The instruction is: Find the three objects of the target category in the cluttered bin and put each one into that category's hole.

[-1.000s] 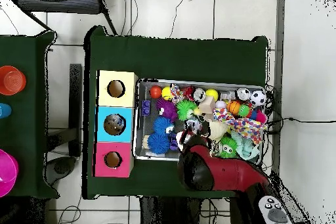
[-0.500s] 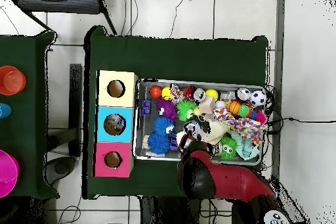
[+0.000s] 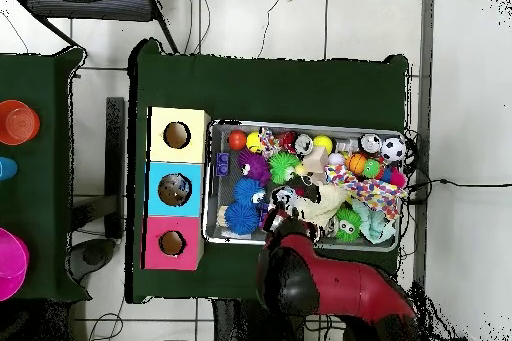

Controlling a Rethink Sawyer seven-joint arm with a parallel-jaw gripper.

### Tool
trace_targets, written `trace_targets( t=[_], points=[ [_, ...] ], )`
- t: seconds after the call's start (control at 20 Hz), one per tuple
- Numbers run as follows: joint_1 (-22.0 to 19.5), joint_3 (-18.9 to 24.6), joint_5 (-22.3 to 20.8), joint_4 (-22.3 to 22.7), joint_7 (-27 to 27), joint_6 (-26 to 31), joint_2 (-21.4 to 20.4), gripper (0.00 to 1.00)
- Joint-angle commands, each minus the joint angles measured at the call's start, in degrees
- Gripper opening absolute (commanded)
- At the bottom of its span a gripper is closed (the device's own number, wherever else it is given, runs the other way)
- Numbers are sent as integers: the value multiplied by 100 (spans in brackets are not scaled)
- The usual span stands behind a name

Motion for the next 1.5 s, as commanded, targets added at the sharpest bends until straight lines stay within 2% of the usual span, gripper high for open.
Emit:
trace_targets(
  t=[0.05,0.35,0.6,1.35,1.5],
  points=[
    [302,373,526,498,837,593,-466,0],
    [762,67,859,579,925,787,-749,0],
    [1185,-268,1073,492,1034,759,-623,0],
    [1741,-822,1544,411,1068,510,-332,0],
    [1912,-968,1679,376,1087,629,-412,0]
  ],
)
